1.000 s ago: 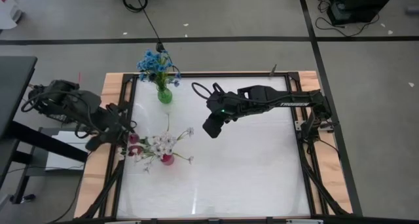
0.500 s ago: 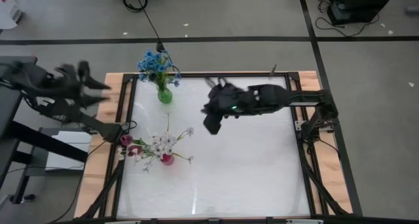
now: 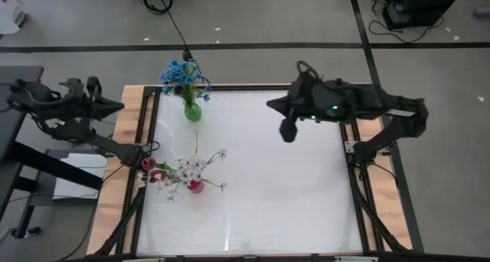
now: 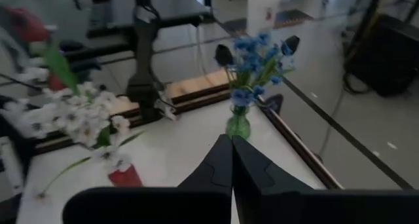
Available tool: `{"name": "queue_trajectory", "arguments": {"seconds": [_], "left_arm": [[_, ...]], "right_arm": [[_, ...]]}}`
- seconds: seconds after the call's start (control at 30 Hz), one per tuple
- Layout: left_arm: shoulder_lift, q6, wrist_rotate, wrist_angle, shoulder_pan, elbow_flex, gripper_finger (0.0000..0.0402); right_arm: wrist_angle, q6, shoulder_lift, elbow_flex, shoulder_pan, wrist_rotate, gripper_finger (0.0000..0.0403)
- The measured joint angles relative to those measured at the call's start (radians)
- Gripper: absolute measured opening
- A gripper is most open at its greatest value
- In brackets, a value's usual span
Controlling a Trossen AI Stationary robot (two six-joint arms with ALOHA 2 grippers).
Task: Sort flowers into vase by color
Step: Return to Home Position
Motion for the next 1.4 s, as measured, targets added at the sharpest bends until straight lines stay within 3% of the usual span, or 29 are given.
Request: {"name": "queue_trajectory", "arguments": {"seconds": [0.13,0.37,0.57,0.83,1.07,1.4], "left_arm": [[-0.097,0.017,0.014,0.137,0.000,-0.176,0.0006],[-0.208,0.091,0.060,0.303,-0.001,-0.421,0.0004],[-0.233,0.050,0.071,0.319,0.000,-0.547,0.0004],[-0.299,0.049,0.053,0.432,0.000,-0.700,0.0001],[-0.354,0.059,0.052,0.467,0.000,-0.725,0.0001],[-0.338,0.071,0.012,0.656,0.000,-0.800,0.0000]], "right_arm": [[0.170,-0.041,-0.133,-0.206,0.000,-0.063,0.0004],[0.661,-0.119,-0.386,-0.654,0.000,-0.161,0.0002],[0.685,-0.128,-0.527,-0.918,-0.001,-0.139,0.0011],[1.126,-0.131,-0.692,-1.278,-0.061,-0.303,0.0003],[1.189,-0.062,-0.726,-1.436,-0.153,-0.413,0.0003],[1.268,-0.043,-0.724,-1.469,-0.346,-0.637,0.0003]]}}
